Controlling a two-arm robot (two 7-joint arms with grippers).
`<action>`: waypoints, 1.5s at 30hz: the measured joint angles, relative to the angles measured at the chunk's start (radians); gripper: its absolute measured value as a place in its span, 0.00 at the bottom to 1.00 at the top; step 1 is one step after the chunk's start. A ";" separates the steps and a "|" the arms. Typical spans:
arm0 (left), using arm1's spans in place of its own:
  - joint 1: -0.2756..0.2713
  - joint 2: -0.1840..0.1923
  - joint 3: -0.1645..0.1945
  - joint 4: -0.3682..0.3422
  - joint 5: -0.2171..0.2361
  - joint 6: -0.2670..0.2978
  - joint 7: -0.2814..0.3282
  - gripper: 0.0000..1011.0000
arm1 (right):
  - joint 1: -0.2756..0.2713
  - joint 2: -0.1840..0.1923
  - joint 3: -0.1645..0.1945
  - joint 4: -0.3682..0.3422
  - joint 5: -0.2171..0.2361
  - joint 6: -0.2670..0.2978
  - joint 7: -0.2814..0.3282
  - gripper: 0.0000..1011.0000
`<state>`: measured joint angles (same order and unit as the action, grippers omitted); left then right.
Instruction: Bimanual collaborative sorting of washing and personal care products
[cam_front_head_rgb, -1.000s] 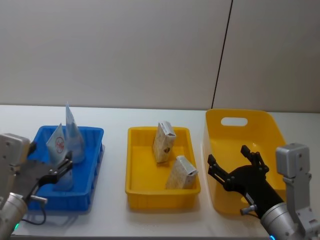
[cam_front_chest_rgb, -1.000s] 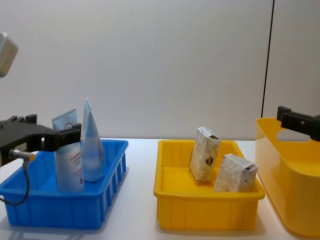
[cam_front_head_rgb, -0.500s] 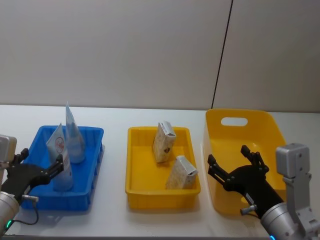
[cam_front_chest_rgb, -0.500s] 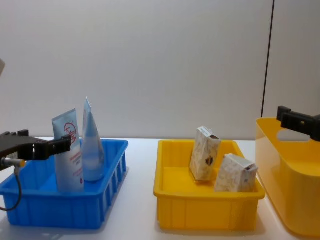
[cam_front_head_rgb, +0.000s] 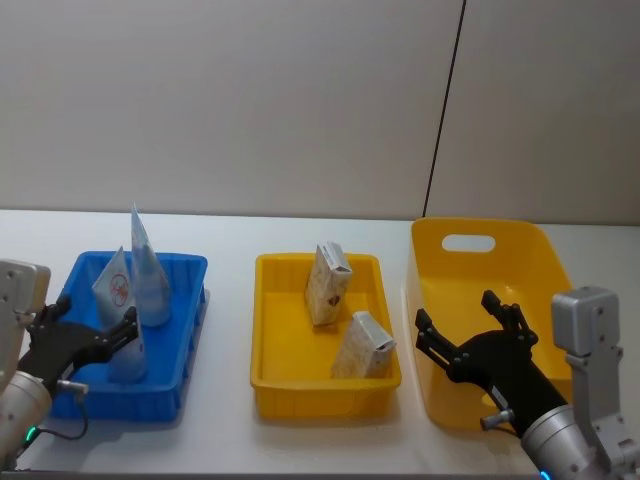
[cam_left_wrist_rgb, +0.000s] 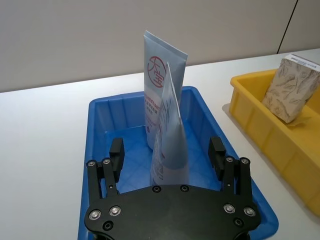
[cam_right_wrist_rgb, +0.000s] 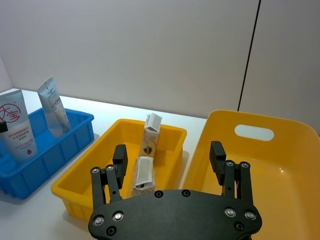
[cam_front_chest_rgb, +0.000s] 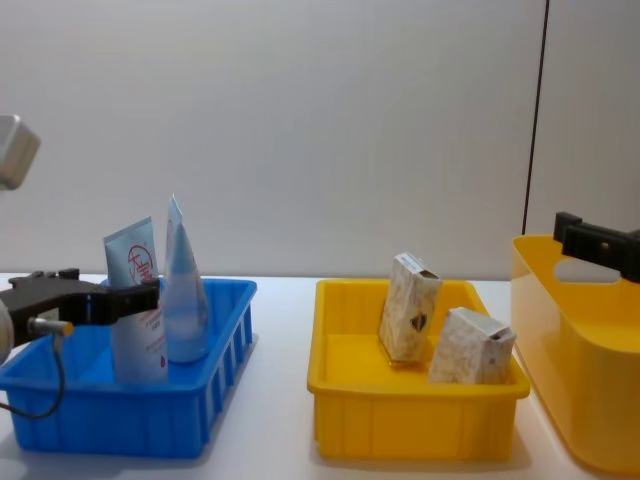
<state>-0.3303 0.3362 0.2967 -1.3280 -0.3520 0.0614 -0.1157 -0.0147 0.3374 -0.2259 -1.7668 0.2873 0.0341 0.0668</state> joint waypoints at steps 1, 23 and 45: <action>-0.005 -0.002 0.002 0.007 0.002 0.000 -0.001 0.99 | 0.000 0.000 0.000 0.000 0.000 0.000 0.000 0.99; -0.127 -0.063 0.038 0.195 0.060 -0.018 -0.029 0.94 | 0.000 0.000 0.000 0.000 0.000 0.000 0.000 0.99; -0.172 -0.096 0.040 0.268 0.089 -0.037 -0.040 0.36 | 0.000 0.000 0.000 0.000 0.000 0.000 0.000 0.99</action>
<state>-0.5022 0.2399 0.3365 -1.0601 -0.2630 0.0248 -0.1557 -0.0146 0.3374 -0.2259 -1.7668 0.2874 0.0341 0.0668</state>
